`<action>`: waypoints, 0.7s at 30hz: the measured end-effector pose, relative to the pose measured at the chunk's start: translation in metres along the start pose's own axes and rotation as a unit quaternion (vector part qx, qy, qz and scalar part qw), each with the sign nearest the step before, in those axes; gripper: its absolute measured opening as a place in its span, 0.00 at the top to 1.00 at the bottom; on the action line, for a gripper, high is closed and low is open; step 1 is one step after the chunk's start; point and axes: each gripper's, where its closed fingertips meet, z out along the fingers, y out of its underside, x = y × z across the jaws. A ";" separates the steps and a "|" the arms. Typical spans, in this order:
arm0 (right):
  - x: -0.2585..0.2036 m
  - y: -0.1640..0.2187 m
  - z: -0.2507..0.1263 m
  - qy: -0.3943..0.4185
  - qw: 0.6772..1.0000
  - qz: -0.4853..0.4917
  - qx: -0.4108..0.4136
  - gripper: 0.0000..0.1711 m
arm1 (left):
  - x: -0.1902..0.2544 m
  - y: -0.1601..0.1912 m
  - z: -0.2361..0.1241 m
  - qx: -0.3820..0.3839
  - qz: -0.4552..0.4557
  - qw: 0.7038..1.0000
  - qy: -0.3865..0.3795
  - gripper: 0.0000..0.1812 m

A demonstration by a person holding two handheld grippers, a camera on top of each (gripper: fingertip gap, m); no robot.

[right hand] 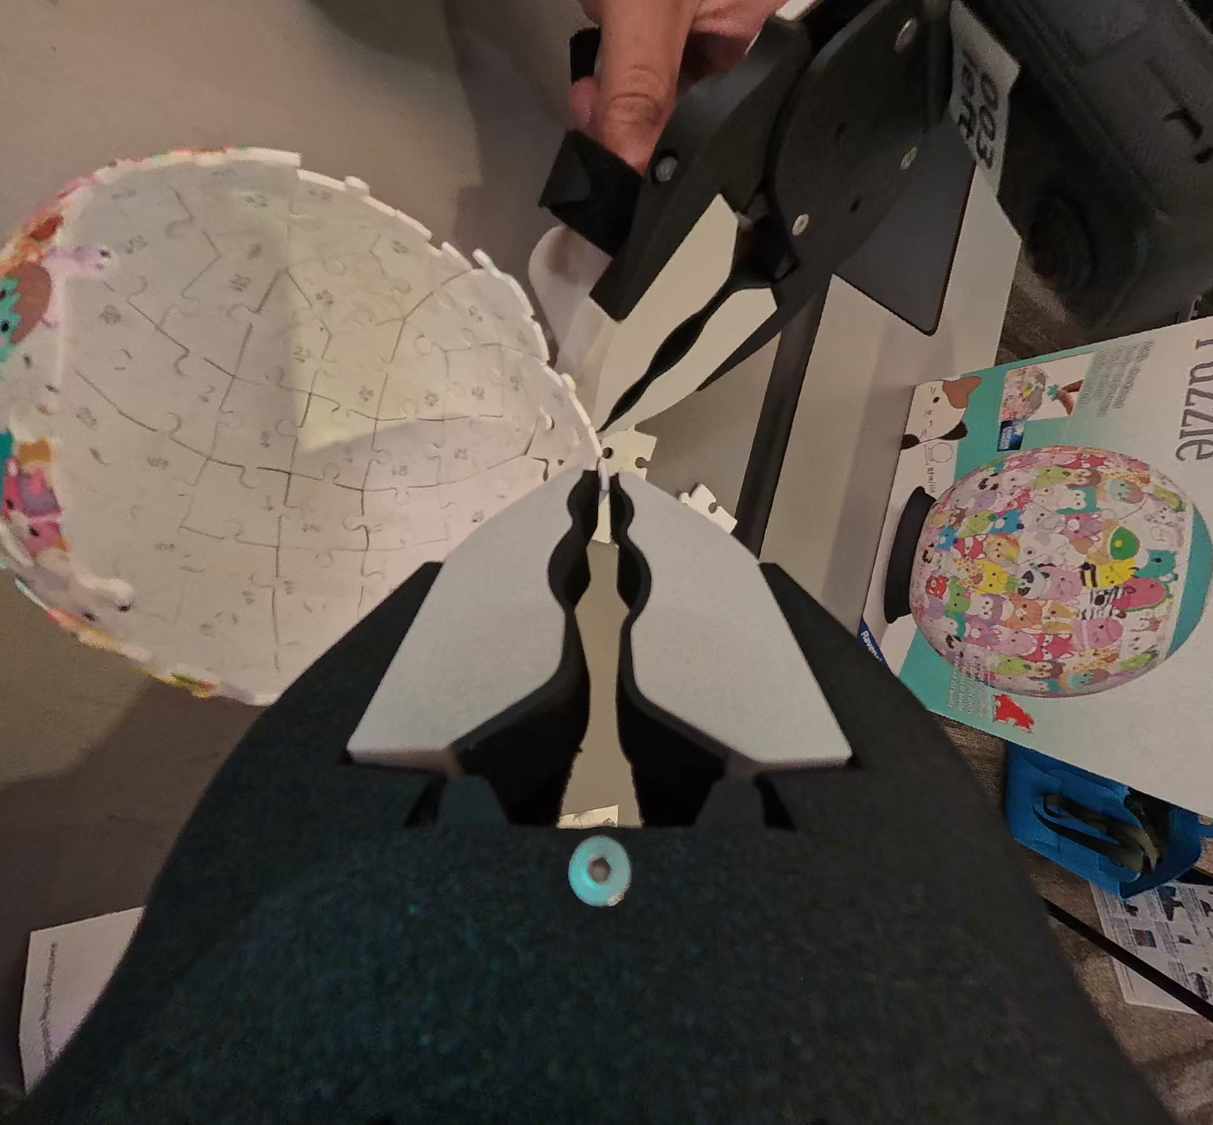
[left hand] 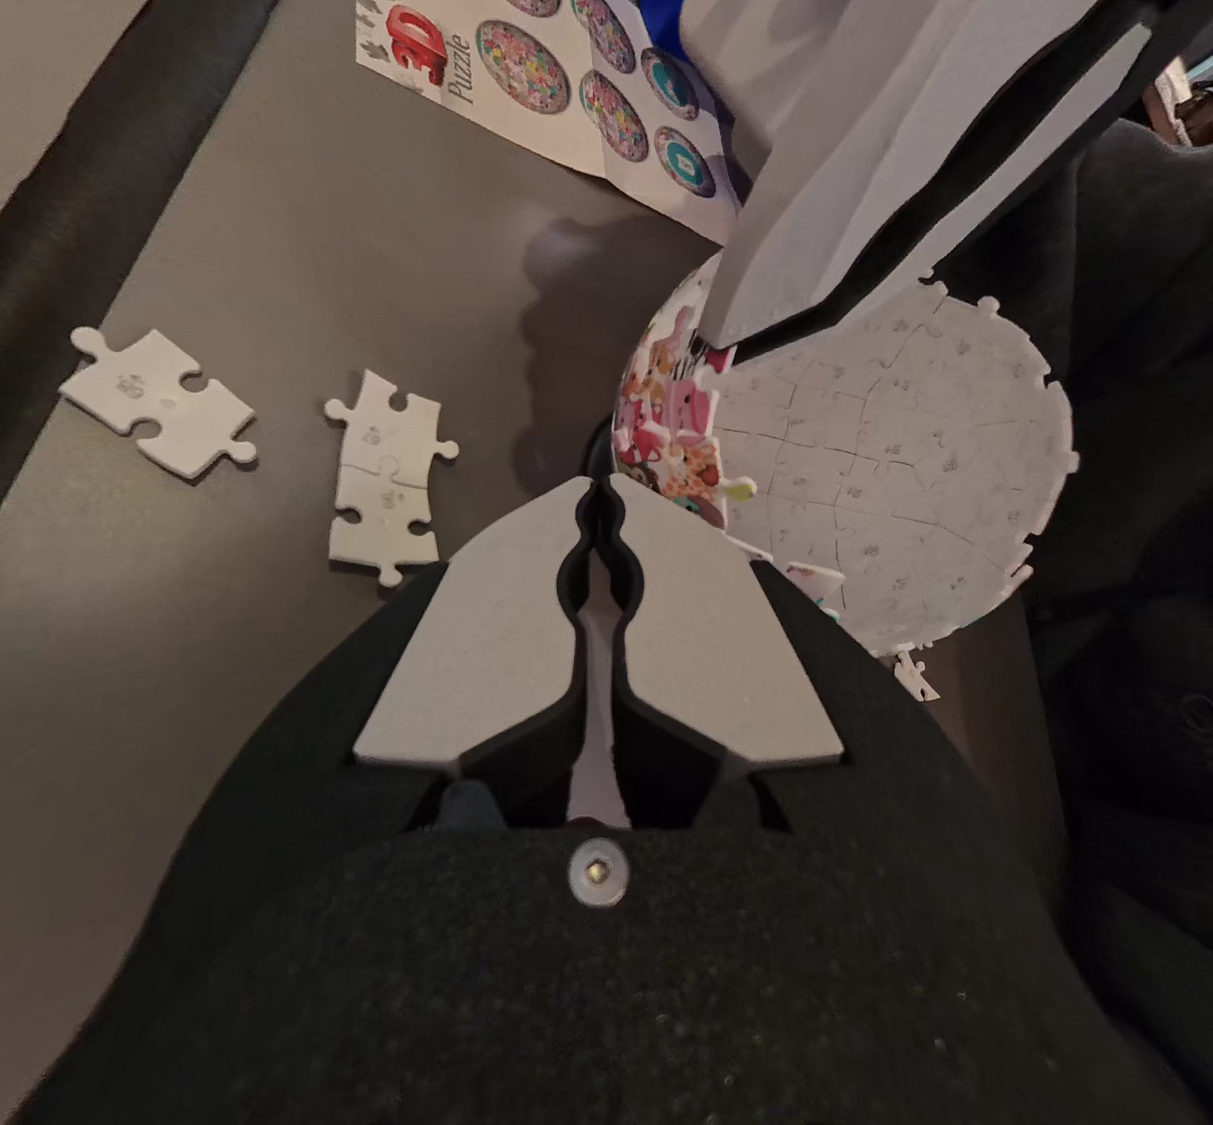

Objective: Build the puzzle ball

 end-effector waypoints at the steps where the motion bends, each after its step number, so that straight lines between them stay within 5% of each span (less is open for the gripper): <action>1: 0.000 0.000 0.000 0.000 1.000 0.000 0.000 0.98 | 0.000 -0.001 0.000 0.001 0.003 1.000 0.002 1.00; 21: 0.001 0.000 0.000 -0.004 1.000 0.015 0.005 0.98 | -0.002 -0.006 0.007 0.013 0.038 0.999 0.033 1.00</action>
